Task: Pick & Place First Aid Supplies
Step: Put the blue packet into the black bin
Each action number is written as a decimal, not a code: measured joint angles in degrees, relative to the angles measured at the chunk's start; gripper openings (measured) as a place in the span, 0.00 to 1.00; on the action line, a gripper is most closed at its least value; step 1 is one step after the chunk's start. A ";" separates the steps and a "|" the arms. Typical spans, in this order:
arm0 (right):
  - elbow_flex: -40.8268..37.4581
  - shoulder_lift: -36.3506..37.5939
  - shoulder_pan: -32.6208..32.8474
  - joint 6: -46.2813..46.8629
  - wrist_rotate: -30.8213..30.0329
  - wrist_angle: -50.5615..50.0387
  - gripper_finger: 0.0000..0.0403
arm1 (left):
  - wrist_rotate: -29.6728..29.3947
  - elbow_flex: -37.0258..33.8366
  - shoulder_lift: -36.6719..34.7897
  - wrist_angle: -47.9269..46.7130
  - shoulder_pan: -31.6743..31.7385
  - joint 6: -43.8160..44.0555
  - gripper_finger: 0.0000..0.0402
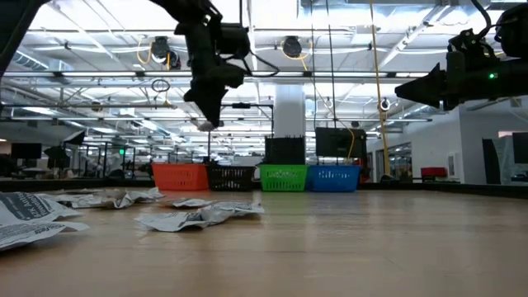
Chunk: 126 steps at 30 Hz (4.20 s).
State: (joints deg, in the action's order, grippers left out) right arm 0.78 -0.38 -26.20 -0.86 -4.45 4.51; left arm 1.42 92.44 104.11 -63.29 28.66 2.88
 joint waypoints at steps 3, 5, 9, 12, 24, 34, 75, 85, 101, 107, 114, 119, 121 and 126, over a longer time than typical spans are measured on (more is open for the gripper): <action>0.01 0.00 0.00 0.00 0.00 0.00 0.35 | -0.23 0.00 0.95 -0.37 2.25 5.44 0.01; 0.01 0.00 0.00 0.01 -0.02 0.01 0.35 | -0.45 0.00 1.32 -0.42 3.46 9.03 0.01; 0.02 0.00 -0.02 0.00 0.00 0.00 0.35 | -0.53 0.00 1.30 -0.33 4.84 13.42 0.01; 0.01 -0.01 -0.01 0.01 0.00 0.00 0.35 | -0.37 0.85 1.66 -0.23 5.56 13.19 0.01; 0.02 0.00 0.00 0.00 0.00 0.00 0.35 | 0.03 18.42 14.41 -9.54 9.67 11.90 0.01; 0.00 0.00 0.00 0.01 -0.02 -0.01 0.35 | 0.25 32.11 20.97 -12.09 10.08 12.39 0.01; 0.02 0.00 -0.02 0.00 -0.02 -0.02 0.35 | -1.65 32.68 31.07 -10.14 8.93 7.84 0.45; 0.01 -0.01 -0.01 0.00 -0.01 -0.02 0.35 | -1.95 32.68 30.09 -19.34 7.28 -16.25 0.51; 0.02 -0.02 0.00 0.00 0.00 0.03 0.35 | -2.08 32.66 26.42 -19.37 1.85 -24.81 0.41; 0.02 -0.02 0.00 0.00 0.00 0.61 0.35 | -1.98 32.67 26.04 -20.84 -4.13 -23.33 0.38; 0.01 -0.02 0.00 0.00 -0.02 0.81 0.35 | -1.94 32.65 25.82 -23.09 -12.40 -23.24 0.38; 0.01 -0.02 -0.01 0.01 -0.02 0.81 0.35 | -1.45 32.67 25.85 -24.09 -17.89 -19.87 0.38; 0.00 -0.01 -0.01 0.00 -0.02 0.81 0.35 | -1.43 32.67 25.85 -24.09 -20.05 -17.36 0.38; 0.00 -0.02 0.00 0.02 0.00 0.81 0.35 | -1.43 32.68 25.85 -23.80 -24.96 -11.29 0.38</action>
State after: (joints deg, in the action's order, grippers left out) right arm 0.78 -0.40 -26.20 -0.84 -4.45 5.32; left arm -0.01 125.12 129.95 -87.09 3.70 -8.41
